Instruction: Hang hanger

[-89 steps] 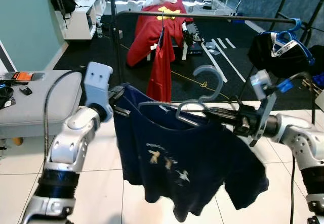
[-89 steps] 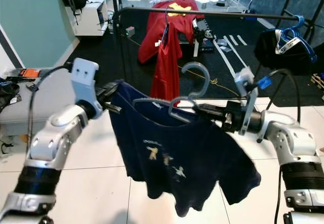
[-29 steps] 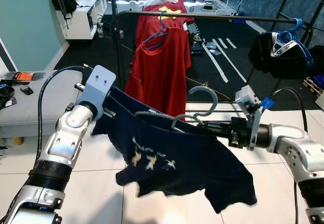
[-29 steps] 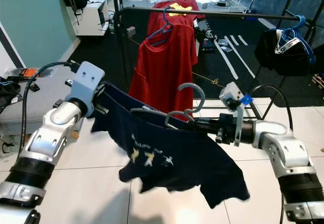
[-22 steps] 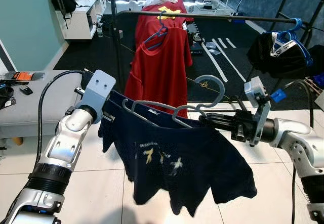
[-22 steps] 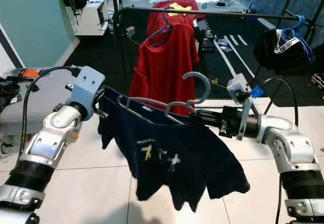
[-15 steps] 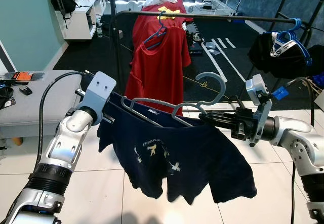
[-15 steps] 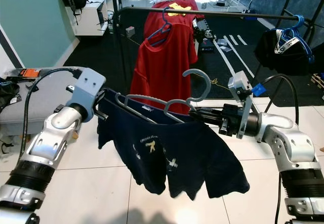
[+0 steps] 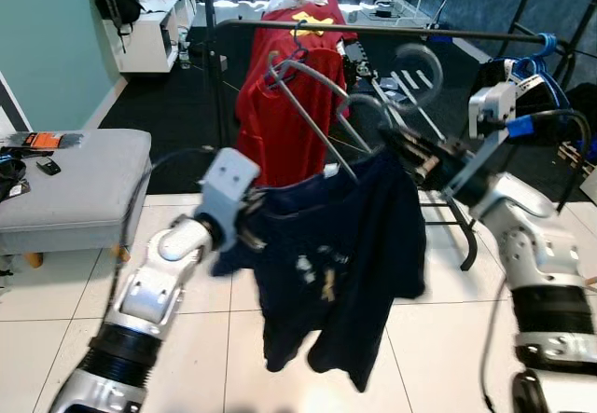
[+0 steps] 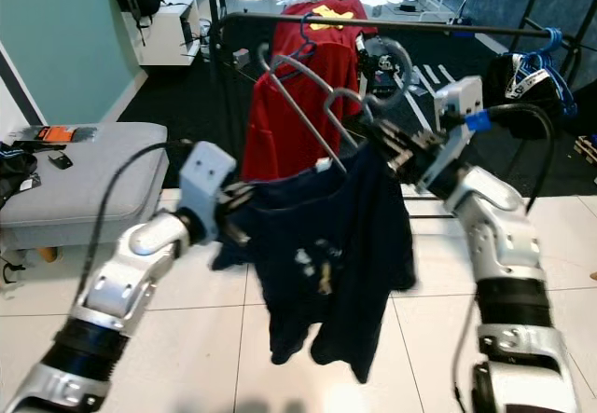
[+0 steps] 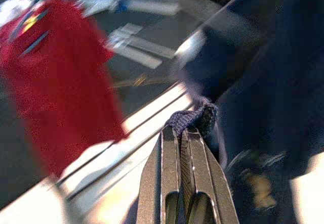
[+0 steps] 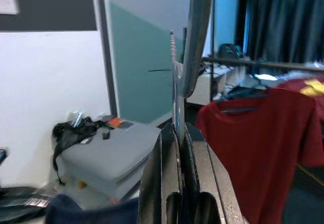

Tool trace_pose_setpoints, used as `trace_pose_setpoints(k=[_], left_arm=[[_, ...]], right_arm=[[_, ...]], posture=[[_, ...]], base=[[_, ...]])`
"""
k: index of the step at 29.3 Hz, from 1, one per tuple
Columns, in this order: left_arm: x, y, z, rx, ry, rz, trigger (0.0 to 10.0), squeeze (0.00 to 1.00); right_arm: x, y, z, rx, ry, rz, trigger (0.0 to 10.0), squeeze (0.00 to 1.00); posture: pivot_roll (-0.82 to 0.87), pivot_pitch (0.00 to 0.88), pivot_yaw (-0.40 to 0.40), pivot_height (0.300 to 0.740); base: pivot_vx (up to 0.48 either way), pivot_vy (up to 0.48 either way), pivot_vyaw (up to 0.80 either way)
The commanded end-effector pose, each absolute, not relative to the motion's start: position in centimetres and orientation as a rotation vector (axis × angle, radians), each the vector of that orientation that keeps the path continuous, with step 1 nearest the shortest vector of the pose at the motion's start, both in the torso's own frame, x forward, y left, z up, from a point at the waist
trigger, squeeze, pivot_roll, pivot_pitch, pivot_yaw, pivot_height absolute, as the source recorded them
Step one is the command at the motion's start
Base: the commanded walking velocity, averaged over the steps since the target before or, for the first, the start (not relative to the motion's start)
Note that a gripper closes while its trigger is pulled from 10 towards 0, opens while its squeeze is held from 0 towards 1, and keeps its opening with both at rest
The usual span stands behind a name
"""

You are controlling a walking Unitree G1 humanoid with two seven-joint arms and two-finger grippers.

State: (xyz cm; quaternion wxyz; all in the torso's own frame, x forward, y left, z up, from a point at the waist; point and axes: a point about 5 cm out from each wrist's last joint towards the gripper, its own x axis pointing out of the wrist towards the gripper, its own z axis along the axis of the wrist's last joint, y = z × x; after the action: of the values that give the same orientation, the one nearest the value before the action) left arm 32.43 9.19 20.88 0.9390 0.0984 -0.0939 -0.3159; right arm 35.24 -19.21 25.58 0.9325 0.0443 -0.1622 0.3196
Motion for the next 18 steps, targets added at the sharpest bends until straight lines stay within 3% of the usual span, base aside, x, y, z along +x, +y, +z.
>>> trace_pose_setpoints(k=[1, 5, 7, 11, 13, 14, 15, 16, 17, 18], left_arm=[[32.2, 8.5, 21.7, 0.172, -0.216, -0.678, 7.9, 0.00], [32.1, 8.0, 22.2, 0.153, -0.232, -0.691, 8.0, 0.00], [31.6, 6.6, 23.8, 0.091, -0.289, -0.728, 9.3, 0.00], [31.2, 5.9, 24.9, 0.033, -0.320, -0.753, 9.1, 0.00], [30.6, 5.4, 24.6, 0.059, -0.308, -0.827, 7.0, 0.00], [30.6, 5.4, 24.6, 0.059, -0.308, -0.827, 7.0, 0.00], [30.2, 5.2, 23.9, 0.133, -0.282, -0.873, 6.4, 0.00], [30.0, 5.1, 22.5, 0.230, -0.233, -0.908, 4.9, 0.00], [29.8, 5.2, 21.4, 0.302, -0.190, -0.922, 4.2, 0.00], [29.8, 5.4, 20.7, 0.341, -0.164, -0.926, 4.2, 0.00]], right_arm=[[35.5, -19.3, 25.6, 0.091, -0.348, 0.603, 0.0, 0.00], [35.7, -18.9, 25.1, 0.107, -0.341, 0.585, 0.0, 0.00], [35.9, -17.2, 23.1, 0.011, -0.251, 0.615, 0.0, 0.00], [36.0, -16.3, 22.3, -0.014, -0.240, 0.597, 0.0, 0.00], [36.9, -17.3, 23.7, 0.181, -0.313, 0.467, 0.0, 0.00], [36.9, -17.3, 23.7, 0.181, -0.313, 0.467, 0.0, 0.00], [37.3, -18.1, 24.6, 0.278, -0.356, 0.396, 0.0, 0.00], [37.5, -19.0, 26.0, 0.388, -0.420, 0.345, 0.0, 0.00], [37.5, -19.7, 27.1, 0.465, -0.477, 0.313, 0.0, 0.00], [37.5, -20.1, 27.8, 0.511, -0.512, 0.299, 0.0, 0.00]], posture=[[-0.02, 0.064, -0.031, 0.740], [-0.02, 0.064, -0.030, 0.740], [-0.01, 0.063, -0.031, 0.740], [-0.01, 0.063, -0.031, 0.740], [-0.01, 0.062, -0.028, 0.740], [-0.01, 0.062, -0.028, 0.740], [-0.01, 0.063, -0.026, 0.740], [-0.01, 0.062, -0.024, 0.740], [-0.01, 0.062, -0.024, 0.740], [-0.01, 0.062, -0.024, 0.740]], base=[[0.000, 0.000, 0.00], [0.000, 0.000, 0.00], [0.000, 0.000, 0.00], [0.000, 0.000, 0.00], [0.000, 0.000, 0.00], [0.000, 0.000, 0.00], [0.000, 0.000, 0.00], [0.000, 0.000, 0.00], [0.000, 0.000, 0.00], [0.000, 0.000, 0.00]])
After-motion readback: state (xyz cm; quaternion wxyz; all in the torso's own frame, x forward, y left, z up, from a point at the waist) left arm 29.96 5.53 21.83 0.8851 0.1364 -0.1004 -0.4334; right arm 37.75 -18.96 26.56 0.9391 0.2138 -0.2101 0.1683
